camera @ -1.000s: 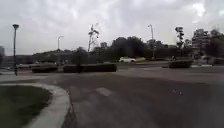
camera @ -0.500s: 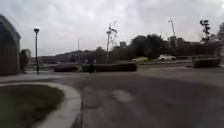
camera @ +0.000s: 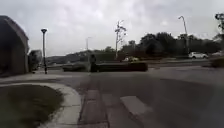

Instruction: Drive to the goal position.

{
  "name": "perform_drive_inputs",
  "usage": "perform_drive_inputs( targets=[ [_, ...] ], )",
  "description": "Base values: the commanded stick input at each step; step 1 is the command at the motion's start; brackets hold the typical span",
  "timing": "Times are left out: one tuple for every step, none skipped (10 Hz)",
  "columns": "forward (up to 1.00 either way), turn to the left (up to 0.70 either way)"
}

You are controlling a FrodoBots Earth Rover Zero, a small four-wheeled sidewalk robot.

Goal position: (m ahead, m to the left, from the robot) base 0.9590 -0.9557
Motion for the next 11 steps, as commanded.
perform_drive_inputs(
  targets=[
    [1.00,0.07],
    [1.00,0.28],
    [1.00,0.47],
    [1.00,0.47],
    [1.00,0.47],
    [1.00,0.15],
    [1.00,0.07],
    [1.00,0.07],
    [1.00,0.07],
    [1.00,0.07],
    [1.00,0.07]
  ],
)
